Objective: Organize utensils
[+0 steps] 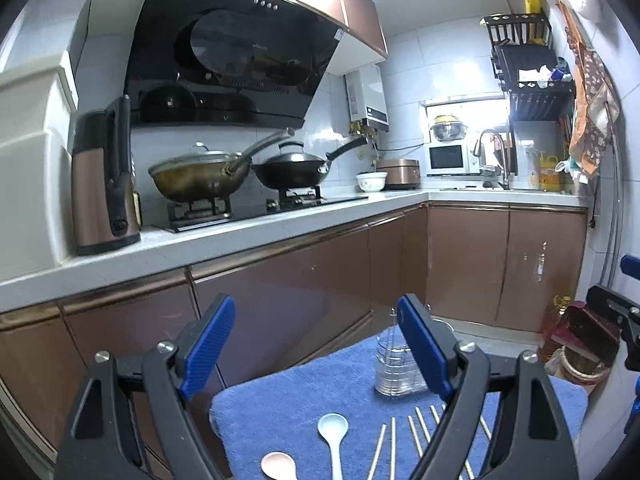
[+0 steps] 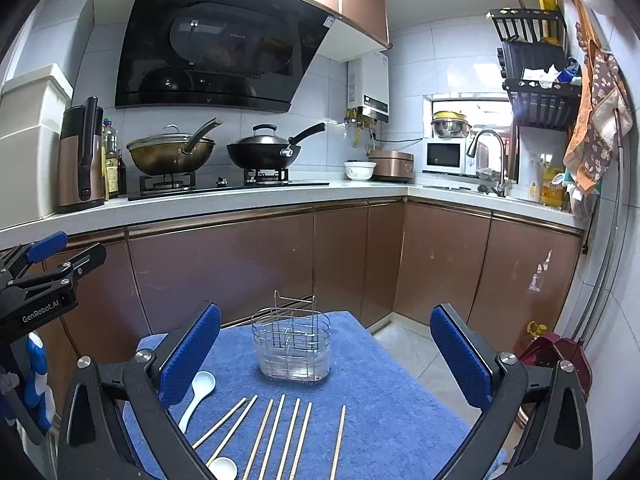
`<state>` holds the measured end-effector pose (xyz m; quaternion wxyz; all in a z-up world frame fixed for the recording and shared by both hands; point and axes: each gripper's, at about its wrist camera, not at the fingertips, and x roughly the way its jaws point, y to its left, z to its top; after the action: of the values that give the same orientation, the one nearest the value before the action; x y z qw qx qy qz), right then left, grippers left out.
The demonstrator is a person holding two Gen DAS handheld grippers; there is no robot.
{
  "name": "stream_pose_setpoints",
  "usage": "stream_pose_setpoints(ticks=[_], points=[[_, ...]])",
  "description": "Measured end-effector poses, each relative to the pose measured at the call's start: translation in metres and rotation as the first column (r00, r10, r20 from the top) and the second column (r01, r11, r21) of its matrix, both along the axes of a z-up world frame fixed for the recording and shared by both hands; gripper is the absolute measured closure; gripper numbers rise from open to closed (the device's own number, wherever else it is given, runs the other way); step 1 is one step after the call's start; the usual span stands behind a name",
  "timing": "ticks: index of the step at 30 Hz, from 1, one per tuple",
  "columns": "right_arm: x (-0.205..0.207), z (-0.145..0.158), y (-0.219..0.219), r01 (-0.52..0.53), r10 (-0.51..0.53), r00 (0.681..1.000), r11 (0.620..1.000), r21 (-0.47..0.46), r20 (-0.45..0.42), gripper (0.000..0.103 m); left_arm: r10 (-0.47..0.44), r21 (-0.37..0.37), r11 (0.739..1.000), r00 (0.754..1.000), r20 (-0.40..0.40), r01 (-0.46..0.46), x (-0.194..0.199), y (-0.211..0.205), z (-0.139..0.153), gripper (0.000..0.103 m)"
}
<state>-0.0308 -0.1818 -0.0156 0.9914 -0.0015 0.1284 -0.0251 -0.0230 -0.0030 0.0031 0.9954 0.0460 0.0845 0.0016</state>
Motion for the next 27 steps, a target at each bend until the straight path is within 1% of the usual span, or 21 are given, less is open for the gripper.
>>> stream_pose_setpoints(ticks=[11, 22, 27], points=[[-0.024, 0.008, -0.003, 0.014, -0.013, 1.0, 1.0, -0.013, 0.023, 0.0, -0.008, 0.004, 1.0, 1.0, 0.01, 0.008, -0.017, -0.005, 0.011, 0.02], [-0.051, 0.017, 0.006, 0.026, -0.024, 0.999, 0.999, -0.048, 0.042, 0.0, -0.01, 0.014, 1.0, 0.999, 0.035, 0.01, -0.04, -0.006, 0.015, 0.019], [-0.059, 0.022, 0.013, 0.025, -0.022, 0.998, 0.997, -0.067, 0.054, 0.0, -0.021, -0.001, 1.0, 0.999, 0.035, 0.021, -0.045, -0.001, 0.016, 0.019]])
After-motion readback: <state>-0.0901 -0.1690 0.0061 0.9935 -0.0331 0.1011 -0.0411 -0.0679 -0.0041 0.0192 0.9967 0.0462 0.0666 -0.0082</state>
